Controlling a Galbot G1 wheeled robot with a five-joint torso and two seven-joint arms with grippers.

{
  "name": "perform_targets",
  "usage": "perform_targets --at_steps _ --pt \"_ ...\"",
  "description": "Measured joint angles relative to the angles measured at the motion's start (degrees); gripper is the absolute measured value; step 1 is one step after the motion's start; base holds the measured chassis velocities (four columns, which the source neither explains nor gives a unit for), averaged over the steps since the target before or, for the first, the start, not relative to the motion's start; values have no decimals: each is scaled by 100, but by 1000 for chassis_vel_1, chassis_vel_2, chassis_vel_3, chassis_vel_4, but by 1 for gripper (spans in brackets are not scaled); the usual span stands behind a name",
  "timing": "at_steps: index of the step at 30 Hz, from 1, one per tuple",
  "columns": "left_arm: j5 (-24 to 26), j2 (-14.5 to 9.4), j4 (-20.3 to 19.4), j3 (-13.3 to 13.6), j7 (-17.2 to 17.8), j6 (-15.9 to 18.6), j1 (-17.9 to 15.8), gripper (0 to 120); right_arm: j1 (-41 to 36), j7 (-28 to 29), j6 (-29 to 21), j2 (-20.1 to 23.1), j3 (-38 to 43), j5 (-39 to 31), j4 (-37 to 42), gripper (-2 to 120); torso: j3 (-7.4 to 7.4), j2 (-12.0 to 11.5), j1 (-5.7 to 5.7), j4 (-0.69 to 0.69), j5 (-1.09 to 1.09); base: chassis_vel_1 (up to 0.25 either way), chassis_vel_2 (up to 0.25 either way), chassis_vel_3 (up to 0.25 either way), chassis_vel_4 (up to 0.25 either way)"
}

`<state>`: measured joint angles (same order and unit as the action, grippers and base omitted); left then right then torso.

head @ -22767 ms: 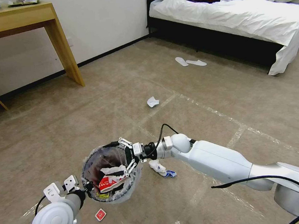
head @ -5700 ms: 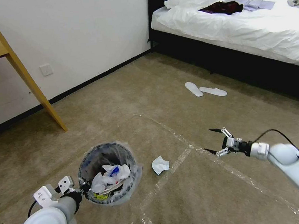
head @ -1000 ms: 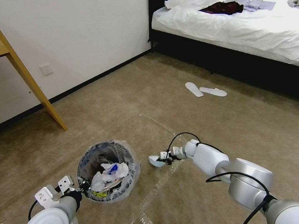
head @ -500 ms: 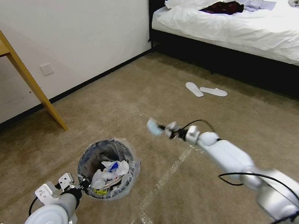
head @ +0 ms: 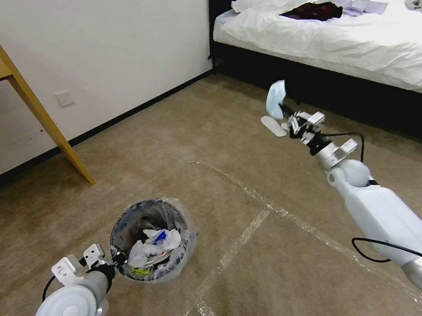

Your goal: Pick up the trash bin and place the garbage on the floor into it.

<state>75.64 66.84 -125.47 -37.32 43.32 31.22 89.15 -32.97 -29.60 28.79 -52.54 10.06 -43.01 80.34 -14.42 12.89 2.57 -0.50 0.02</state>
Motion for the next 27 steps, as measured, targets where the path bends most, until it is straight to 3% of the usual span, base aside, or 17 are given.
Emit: perform_targets --at_steps 5,14,27 --pt "-59 84 -23 -4 1 0 40 0 -26 -327 12 236 -75 -507 722 0 0 0 0 -2 0 0 0 0 0" --pt "-69 92 -43 -50 0 0 59 0 71 -686 -73 469 -435 -617 1503 0 0 0 -1 -2 -1 0 0 0 0" --pt "-63 135 -74 -74 -1 -6 75 0 587 -1000 -13 549 -2186 -416 2081 0 0 0 -1 -2 -2 0 0 0 0"
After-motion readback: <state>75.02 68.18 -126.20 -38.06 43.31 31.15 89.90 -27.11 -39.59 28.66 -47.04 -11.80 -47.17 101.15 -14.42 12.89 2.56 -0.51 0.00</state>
